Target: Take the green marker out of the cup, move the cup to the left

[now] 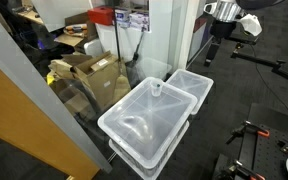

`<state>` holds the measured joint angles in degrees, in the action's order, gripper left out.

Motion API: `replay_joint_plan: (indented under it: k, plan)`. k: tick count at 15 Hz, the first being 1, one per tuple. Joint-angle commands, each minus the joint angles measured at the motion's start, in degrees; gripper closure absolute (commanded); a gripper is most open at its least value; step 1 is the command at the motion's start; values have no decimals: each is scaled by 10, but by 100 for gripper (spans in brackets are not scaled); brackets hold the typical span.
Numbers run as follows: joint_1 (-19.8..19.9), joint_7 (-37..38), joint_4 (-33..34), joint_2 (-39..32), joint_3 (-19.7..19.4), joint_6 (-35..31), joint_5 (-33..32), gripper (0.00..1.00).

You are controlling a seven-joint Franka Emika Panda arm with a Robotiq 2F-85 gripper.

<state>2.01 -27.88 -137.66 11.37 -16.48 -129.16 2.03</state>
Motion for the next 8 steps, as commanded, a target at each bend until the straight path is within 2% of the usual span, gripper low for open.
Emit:
replay_joint_plan:
  k: [1,8]
  plan:
    - [18,1,7,-1,17,-4,9,0]
    - [31,-7,53,-22,4,-2,80,0]
